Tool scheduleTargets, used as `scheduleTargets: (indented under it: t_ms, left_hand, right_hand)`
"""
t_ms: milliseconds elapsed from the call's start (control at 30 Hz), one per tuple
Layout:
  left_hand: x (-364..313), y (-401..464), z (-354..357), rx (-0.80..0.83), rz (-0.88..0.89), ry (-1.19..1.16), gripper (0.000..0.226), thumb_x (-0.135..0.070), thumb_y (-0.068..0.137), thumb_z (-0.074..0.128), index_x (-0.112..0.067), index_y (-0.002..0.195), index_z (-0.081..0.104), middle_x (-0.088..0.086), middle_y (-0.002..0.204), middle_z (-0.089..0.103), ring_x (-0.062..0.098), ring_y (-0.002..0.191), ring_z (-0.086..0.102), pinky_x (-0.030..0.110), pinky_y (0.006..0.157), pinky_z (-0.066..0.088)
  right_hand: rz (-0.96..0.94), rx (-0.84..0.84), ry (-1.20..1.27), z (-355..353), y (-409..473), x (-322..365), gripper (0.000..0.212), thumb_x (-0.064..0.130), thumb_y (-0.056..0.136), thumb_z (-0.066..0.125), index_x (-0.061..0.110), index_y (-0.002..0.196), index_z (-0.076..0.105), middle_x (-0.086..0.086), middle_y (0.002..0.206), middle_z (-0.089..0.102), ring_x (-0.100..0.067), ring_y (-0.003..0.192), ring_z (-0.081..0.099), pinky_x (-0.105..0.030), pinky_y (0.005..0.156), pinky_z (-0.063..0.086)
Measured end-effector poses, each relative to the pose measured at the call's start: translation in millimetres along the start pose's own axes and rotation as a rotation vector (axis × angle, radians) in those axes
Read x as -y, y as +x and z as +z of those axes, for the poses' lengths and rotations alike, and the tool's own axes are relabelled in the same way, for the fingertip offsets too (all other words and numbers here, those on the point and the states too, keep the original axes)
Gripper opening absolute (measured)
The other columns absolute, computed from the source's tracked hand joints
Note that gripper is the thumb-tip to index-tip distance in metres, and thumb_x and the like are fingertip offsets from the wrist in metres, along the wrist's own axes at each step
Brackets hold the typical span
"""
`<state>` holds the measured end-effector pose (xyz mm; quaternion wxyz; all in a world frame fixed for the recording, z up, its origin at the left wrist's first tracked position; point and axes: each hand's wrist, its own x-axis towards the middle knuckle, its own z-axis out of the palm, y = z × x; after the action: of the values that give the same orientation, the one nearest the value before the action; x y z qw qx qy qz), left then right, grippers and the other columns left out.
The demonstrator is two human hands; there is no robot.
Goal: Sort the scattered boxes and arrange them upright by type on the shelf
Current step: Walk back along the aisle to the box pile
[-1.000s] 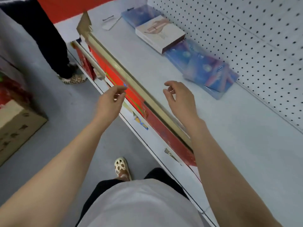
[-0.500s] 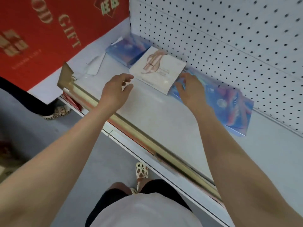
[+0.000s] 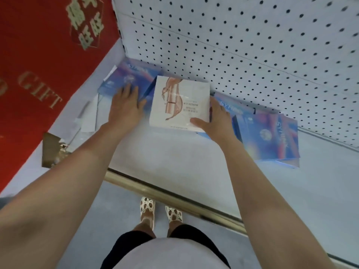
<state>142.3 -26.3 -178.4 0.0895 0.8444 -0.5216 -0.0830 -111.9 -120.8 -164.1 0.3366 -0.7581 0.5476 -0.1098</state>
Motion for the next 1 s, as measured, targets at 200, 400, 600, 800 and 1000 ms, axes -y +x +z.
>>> scheduleTargets:
  t_ms: [200,400,600,800,1000]
  left_hand:
    - [7,-31,11,0.022,0.085,0.109,0.058,-0.038,0.102,0.028,-0.006,0.151,0.025,0.020,0.156,0.025,0.037,0.144,0.024,0.046,0.118,0.019]
    - [-4,-90,17,-0.081,0.115,-0.010,0.046,-0.037,0.097,0.032,-0.017,0.129,0.060,0.014,0.134,0.055,0.047,0.125,0.044,0.054,0.102,0.035]
    - [15,-89,10,-0.240,0.000,-0.177,0.045,-0.030,0.086,0.061,-0.018,0.129,0.055,0.012,0.120,0.060,0.039,0.116,0.052,0.048,0.097,0.039]
    - [21,-63,-4,0.025,-0.410,-0.331,0.119,-0.050,0.074,0.078,-0.008,0.154,0.001,0.022,0.150,0.032,0.045,0.131,0.037,0.050,0.106,0.035]
    - [28,-71,-13,-0.143,-0.383,-0.510,0.068,-0.035,0.074,0.080,-0.006,0.126,0.047,0.014,0.119,0.059,0.035,0.112,0.055,0.038,0.087,0.043]
  right_hand:
    - [0.095,-0.067,-0.062,4,-1,9,0.078,0.047,0.087,0.065,0.013,0.149,0.030,-0.012,0.142,0.049,-0.033,0.130,0.046,-0.049,0.107,0.039]
    - [0.202,-0.069,-0.101,13,-12,23,0.105,0.060,0.070,0.078,0.014,0.147,0.025,-0.013,0.139,0.041,-0.036,0.128,0.042,-0.044,0.092,0.043]
    - [0.203,-0.089,-0.060,9,-19,26,0.104,0.046,0.074,0.082,0.011,0.149,0.018,-0.018,0.138,0.044,-0.037,0.129,0.040,-0.043,0.091,0.042]
    - [0.276,-0.082,-0.142,23,-40,14,0.093,0.075,0.070,0.067,0.011,0.134,0.044,-0.013,0.128,0.053,-0.031,0.117,0.053,-0.038,0.087,0.046]
    - [0.356,-0.148,0.026,15,-41,20,0.094,0.064,0.080,0.068,-0.002,0.138,0.033,-0.019,0.137,0.046,-0.032,0.127,0.046,-0.039,0.098,0.042]
